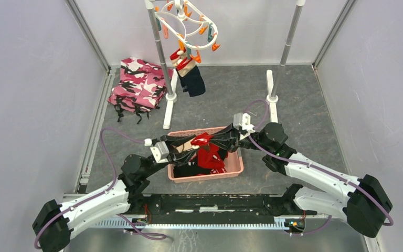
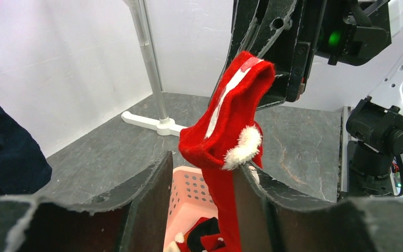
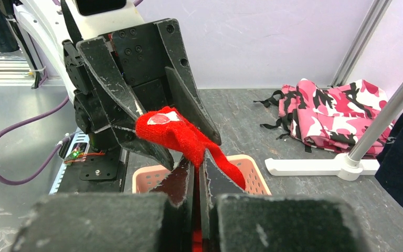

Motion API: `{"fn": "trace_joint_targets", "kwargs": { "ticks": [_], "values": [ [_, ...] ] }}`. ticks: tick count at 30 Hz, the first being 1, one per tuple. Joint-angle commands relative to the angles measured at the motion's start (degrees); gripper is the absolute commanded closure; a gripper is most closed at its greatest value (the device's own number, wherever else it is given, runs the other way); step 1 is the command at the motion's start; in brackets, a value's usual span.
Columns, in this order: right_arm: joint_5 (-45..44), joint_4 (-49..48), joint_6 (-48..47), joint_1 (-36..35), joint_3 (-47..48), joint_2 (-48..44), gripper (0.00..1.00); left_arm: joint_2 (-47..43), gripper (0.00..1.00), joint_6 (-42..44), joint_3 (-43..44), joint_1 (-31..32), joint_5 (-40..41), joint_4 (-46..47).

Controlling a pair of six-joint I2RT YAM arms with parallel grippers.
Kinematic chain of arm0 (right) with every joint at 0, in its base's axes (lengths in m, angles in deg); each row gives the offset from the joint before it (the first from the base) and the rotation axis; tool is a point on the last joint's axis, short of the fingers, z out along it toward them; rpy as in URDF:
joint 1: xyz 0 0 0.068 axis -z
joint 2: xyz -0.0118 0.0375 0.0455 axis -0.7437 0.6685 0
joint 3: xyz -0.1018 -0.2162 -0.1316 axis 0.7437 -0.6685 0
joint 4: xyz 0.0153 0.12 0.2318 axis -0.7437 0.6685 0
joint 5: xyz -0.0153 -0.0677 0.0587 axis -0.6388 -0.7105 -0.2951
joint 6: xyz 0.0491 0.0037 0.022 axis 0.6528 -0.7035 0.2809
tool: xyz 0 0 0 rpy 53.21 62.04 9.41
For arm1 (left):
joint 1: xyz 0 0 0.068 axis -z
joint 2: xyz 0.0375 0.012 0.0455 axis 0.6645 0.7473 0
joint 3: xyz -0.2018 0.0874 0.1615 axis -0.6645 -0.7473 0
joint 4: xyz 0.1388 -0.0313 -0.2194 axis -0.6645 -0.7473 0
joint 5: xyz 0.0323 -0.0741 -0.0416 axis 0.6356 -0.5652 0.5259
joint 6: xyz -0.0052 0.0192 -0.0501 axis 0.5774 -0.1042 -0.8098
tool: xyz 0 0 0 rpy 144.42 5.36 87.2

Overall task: Clip the socks to the hanger
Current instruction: Pick up the sock from the bin.

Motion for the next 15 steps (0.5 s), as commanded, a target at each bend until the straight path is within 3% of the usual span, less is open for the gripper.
{"fn": "trace_joint_targets", "kwargs": {
  "ticks": [1,5,10,15],
  "values": [
    [1.4,-2.2,0.8,0.1,0.7,0.6,0.99,-0.6,0.49,1.3,1.7,0.1,-0.8,4.4],
    [1.8,-2.1,0.9,0.2,0.9,1.3,0.98,-0.7,0.52,1.3,1.9,0.1,-1.9,4.4],
    [1.8,-0.6,0.7,0.2,1.6,2.0,0.93,-0.1,0.96,2.0,3.3,0.1,-4.4,2.0],
    [-2.9,6.1,-4.2,0.2,2.8,0.3,0.64,-0.8,0.98,2.5,4.7,0.1,-0.3,-3.0]
  ]
}}
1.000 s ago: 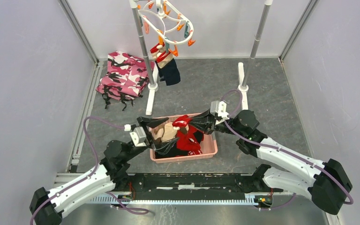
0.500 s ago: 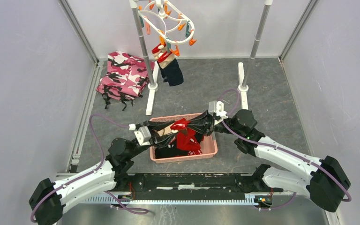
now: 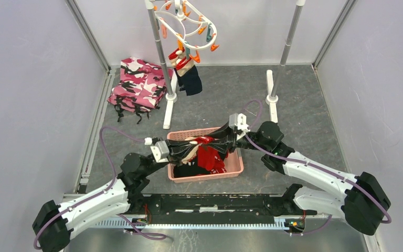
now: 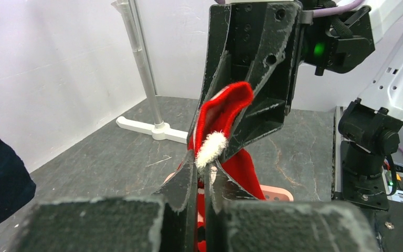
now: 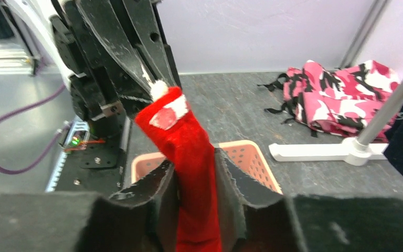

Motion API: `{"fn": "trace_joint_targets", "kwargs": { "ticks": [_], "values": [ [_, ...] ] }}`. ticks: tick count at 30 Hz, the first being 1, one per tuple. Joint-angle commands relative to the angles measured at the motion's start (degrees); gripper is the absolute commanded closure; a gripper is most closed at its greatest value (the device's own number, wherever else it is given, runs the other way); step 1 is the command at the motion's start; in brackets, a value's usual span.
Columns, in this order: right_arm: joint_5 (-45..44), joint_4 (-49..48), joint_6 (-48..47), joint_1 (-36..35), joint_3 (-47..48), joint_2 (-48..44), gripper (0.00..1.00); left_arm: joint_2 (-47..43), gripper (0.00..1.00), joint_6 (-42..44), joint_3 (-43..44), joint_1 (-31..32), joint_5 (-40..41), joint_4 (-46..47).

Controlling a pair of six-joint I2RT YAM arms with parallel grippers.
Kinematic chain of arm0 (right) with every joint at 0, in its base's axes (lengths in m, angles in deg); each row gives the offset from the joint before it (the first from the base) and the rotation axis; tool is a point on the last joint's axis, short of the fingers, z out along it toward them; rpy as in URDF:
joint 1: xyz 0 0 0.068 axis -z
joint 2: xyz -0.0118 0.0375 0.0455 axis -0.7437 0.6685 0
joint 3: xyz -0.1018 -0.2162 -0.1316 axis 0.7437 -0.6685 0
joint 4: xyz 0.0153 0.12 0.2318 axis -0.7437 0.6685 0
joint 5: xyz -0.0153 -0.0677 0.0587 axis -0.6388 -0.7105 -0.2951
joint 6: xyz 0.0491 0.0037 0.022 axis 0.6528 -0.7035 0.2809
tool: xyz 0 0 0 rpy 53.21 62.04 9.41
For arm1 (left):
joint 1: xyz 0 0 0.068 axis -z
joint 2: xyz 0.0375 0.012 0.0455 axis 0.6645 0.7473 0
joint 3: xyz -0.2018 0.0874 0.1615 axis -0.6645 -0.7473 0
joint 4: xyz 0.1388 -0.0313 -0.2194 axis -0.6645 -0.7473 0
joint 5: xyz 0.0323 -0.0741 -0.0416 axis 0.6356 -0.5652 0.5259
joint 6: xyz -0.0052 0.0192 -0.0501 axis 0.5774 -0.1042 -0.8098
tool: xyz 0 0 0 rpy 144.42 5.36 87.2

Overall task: Clip the socks to the hanger
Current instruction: Pick up the sock from the bin.

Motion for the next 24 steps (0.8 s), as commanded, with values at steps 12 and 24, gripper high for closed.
{"fn": "trace_joint_targets", "kwargs": {
  "ticks": [12,24],
  "values": [
    [-14.1,15.4,-19.8,0.1,4.9,-7.0,0.42,5.3,0.98,-1.8,12.8,0.1,13.0,-17.9],
    [-13.5,11.3,-19.8,-0.1,3.8,-4.4,0.53,7.3,0.98,-6.0,16.4,0.0,10.0,-19.5]
  ]
}}
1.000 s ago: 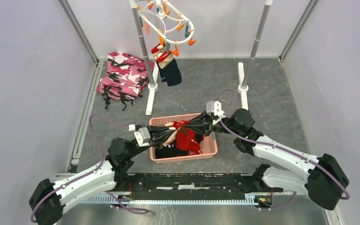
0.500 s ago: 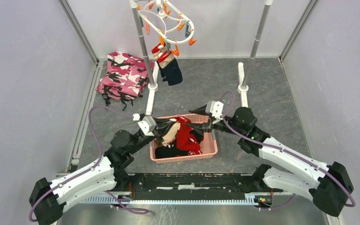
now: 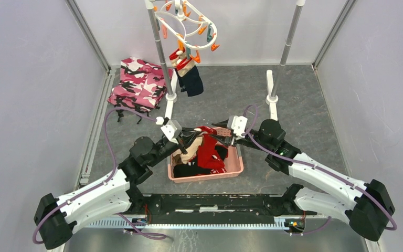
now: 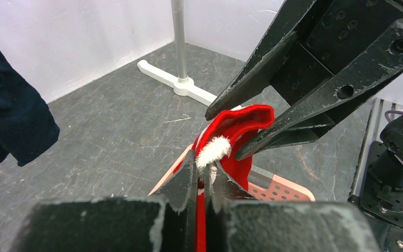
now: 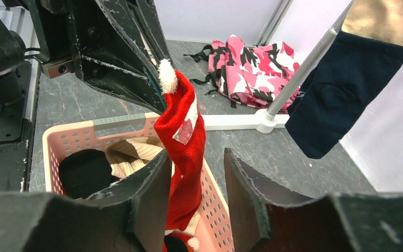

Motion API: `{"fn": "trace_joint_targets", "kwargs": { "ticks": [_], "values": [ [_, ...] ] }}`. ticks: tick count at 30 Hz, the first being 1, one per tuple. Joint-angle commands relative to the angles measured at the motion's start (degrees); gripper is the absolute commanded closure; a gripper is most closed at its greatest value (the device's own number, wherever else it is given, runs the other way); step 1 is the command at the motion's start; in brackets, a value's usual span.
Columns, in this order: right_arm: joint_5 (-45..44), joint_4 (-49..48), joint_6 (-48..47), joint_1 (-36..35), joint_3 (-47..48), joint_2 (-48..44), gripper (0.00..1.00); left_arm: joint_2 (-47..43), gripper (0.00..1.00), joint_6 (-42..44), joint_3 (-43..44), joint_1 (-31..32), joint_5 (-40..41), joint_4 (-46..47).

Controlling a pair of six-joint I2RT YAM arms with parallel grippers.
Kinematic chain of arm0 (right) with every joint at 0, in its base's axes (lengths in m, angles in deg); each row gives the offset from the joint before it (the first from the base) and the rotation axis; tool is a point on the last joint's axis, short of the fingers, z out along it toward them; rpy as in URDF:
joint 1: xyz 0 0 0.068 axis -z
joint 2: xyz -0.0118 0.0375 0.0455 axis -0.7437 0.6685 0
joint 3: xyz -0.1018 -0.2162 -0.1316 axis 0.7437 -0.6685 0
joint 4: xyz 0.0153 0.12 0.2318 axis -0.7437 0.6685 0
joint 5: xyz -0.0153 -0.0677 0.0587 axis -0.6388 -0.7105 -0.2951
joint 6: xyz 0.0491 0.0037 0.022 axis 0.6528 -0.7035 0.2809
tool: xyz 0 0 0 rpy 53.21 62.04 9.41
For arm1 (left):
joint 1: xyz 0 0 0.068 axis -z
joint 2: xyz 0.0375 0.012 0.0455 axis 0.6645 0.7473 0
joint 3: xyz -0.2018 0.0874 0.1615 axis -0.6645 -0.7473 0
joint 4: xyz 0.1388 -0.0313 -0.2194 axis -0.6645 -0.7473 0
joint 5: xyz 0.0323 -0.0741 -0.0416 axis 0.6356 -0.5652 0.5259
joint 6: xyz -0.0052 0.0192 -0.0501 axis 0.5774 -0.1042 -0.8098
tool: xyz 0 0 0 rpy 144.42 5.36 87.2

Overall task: Clip the socks to the hanger
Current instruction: Pick up the sock from the bin.

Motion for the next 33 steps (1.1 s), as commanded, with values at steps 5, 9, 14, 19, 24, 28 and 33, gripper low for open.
{"fn": "trace_joint_targets", "kwargs": {
  "ticks": [5,9,14,19,24,28,33],
  "values": [
    [-0.3,-5.6,1.2,-0.1,0.8,-0.2,0.61,-0.2,0.98,-3.3,3.0,0.1,0.8,0.0],
    [-1.1,-6.3,1.6,-0.1,0.9,-0.8,0.66,-0.3,0.98,-3.3,3.1,0.1,1.4,-0.1],
    [-0.3,-6.4,1.7,-0.1,1.4,-0.4,0.93,0.2,0.98,-3.7,3.5,0.1,1.6,-0.2],
    [-1.3,-6.2,2.1,-0.1,1.4,-0.4,1.0,0.5,0.97,-4.0,3.7,0.1,1.6,-0.2],
    [-2.9,-4.2,1.7,-0.1,1.9,-0.7,1.0,-0.2,0.98,-3.5,2.9,0.0,1.2,-0.1],
    [-3.1,-3.4,1.7,0.0,2.5,-0.1,0.98,-0.4,0.98,-3.2,1.6,-0.1,1.3,1.8],
    [-3.8,-1.4,1.4,0.0,4.6,1.4,0.67,0.8,0.98,-3.6,1.5,-1.1,0.9,3.4]
  ]
}}
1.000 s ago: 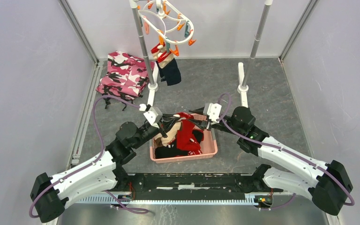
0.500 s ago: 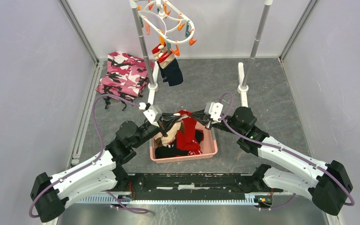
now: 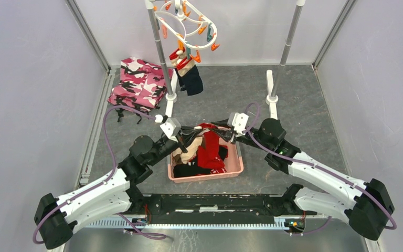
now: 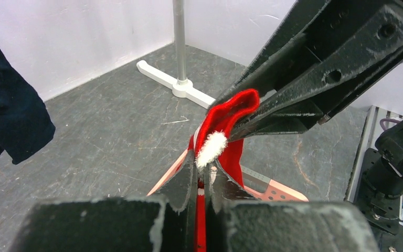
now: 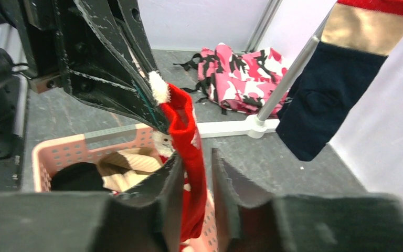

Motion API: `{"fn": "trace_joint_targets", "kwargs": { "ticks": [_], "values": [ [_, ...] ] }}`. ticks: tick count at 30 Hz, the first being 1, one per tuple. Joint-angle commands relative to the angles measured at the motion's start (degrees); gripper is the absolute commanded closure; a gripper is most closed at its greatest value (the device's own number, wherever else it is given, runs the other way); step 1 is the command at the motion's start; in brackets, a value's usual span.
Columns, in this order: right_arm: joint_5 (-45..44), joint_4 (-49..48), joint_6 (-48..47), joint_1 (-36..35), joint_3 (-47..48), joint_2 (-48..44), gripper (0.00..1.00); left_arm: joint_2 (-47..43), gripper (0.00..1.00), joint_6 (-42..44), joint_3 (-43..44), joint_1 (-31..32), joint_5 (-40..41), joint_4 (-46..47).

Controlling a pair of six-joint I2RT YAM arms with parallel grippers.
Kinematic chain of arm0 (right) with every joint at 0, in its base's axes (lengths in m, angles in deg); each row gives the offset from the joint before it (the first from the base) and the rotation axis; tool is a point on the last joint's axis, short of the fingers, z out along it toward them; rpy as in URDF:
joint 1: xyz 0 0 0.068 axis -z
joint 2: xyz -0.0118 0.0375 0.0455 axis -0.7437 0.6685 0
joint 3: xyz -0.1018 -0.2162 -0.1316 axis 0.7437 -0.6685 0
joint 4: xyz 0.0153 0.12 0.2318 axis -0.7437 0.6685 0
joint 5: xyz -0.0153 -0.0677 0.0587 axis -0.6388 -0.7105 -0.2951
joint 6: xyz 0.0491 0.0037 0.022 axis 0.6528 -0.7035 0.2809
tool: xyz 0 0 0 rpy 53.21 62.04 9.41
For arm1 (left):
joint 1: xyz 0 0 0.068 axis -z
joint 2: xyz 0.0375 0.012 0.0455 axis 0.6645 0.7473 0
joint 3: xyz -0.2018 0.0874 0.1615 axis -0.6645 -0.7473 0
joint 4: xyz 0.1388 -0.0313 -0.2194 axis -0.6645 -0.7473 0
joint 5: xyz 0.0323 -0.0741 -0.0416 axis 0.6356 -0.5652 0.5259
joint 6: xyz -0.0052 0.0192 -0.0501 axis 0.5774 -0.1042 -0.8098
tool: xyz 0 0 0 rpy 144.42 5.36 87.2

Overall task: Clip the socks to the hanger
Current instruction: Pick up the sock from the bin.

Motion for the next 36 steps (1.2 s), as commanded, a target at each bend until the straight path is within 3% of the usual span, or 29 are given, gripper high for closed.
{"fn": "trace_joint_targets", "kwargs": {
  "ticks": [1,10,18,26,36],
  "values": [
    [-2.0,1.8,-0.1,0.1,4.7,1.3,0.62,0.8,0.98,-1.7,0.6,-1.4,0.7,4.4],
    [-4.3,-2.4,3.0,3.8,7.9,0.7,0.33,2.9,0.98,-7.7,1.1,-7.3,5.8,8.7],
    [-3.8,-11.4,3.8,6.2,17.3,9.5,0.26,6.5,0.98,-9.0,3.5,-10.7,6.5,11.4],
    [-4.1,-24.6,-1.7,6.2,20.2,18.3,0.1,7.6,0.98,-9.7,3.6,-12.3,5.9,13.3],
    [-8.6,-26.2,1.1,6.2,30.4,28.7,0.19,9.0,0.98,-8.6,3.6,-13.7,5.0,13.9]
  ]
}}
